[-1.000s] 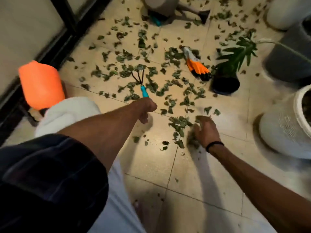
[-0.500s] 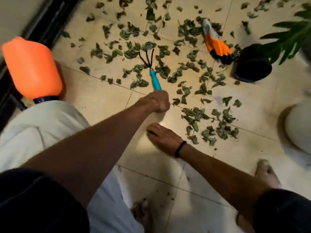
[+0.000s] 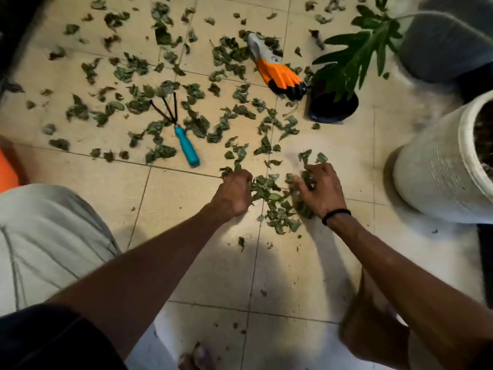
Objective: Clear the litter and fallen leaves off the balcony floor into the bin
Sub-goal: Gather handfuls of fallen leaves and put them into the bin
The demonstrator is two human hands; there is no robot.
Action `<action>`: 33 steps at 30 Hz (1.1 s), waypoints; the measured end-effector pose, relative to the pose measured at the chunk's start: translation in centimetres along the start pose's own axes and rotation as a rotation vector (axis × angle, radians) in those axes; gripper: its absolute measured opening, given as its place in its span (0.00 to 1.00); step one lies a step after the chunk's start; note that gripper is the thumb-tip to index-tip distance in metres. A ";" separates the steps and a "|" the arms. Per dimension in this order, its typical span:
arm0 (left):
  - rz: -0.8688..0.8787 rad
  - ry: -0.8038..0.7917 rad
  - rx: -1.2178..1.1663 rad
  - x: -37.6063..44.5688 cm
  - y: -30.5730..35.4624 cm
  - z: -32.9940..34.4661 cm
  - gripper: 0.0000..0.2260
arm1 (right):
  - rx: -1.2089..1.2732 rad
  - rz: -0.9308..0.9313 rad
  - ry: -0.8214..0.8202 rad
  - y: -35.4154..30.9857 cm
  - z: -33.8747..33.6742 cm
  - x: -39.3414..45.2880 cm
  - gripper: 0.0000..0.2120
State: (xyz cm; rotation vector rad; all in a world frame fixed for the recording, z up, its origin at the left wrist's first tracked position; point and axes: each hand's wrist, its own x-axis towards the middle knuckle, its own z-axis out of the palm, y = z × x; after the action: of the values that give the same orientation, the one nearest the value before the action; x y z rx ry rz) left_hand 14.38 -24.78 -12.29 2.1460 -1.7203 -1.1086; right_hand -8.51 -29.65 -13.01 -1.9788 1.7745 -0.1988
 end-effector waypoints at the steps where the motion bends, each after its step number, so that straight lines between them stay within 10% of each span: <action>1: -0.021 -0.017 -0.028 0.2 0.3 0.1 0.14 | -0.018 0.027 -0.097 -0.5 -0.1 -0.2 0.26; 6: -0.122 -0.095 -0.141 1.4 0.9 0.5 0.13 | -0.190 -0.075 -0.317 -4.3 2.1 -2.6 0.45; 13: -0.159 -0.201 -0.191 1.7 1.0 0.4 0.09 | -0.082 -0.114 -0.155 -6.1 4.3 -2.9 0.07; 24: -0.244 0.055 -0.454 1.5 1.7 -1.0 0.12 | -0.214 -0.098 -0.165 -6.2 1.9 -1.1 0.07; 33: -0.322 -0.027 -0.495 1.1 1.2 -0.2 0.10 | -0.291 -0.170 -0.172 -6.3 1.5 -0.9 0.08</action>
State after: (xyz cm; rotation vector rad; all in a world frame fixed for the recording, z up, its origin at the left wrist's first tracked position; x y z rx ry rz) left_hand 13.59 -26.18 -11.94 2.1181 -0.9783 -1.4605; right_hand -2.41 -28.07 -11.38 -2.2750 1.5989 0.1823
